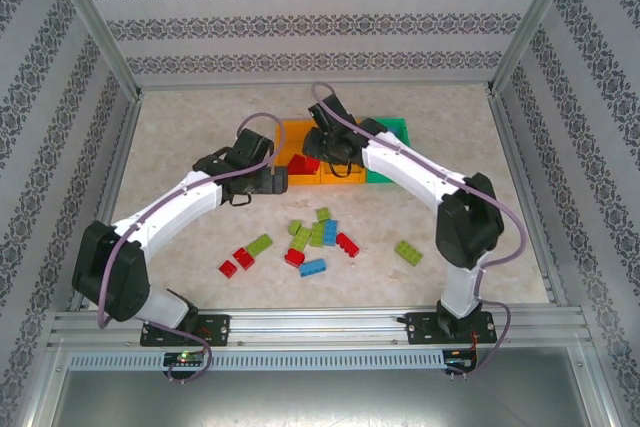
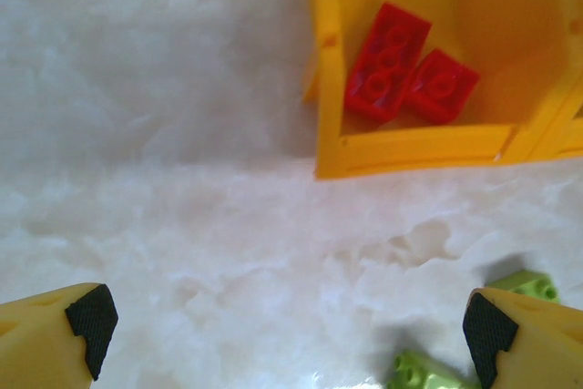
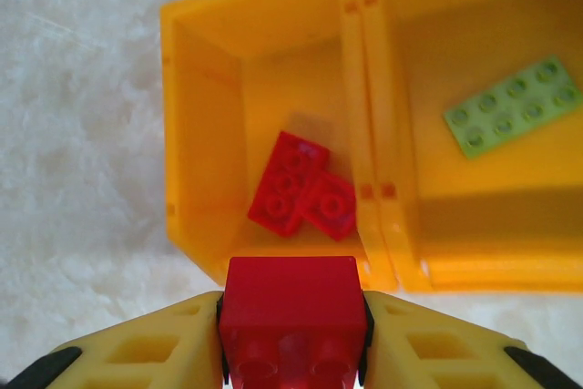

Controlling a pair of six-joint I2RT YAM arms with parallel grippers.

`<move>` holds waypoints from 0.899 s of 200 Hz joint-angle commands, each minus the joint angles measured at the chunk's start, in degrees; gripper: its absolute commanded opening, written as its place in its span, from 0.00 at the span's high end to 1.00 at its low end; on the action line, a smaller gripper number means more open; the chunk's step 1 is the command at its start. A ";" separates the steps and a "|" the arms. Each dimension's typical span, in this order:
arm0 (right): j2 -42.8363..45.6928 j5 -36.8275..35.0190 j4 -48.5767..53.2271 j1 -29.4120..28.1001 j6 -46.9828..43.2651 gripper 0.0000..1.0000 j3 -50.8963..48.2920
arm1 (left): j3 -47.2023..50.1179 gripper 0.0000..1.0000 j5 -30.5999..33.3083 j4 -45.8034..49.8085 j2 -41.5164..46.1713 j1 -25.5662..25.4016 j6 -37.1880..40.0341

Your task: Sort the legos into containers by color

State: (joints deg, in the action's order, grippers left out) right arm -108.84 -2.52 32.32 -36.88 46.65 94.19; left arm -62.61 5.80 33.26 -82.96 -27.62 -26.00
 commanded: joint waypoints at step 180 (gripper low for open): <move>-22.22 9.43 3.16 4.72 -1.96 0.28 24.57 | 19.15 0.00 -11.77 11.86 10.94 0.93 -13.45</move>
State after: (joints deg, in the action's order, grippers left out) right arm -132.99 5.43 35.51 -31.75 44.97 119.98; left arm -46.19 -1.10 42.92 -73.63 -27.24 -36.60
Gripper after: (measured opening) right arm 0.710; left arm 0.995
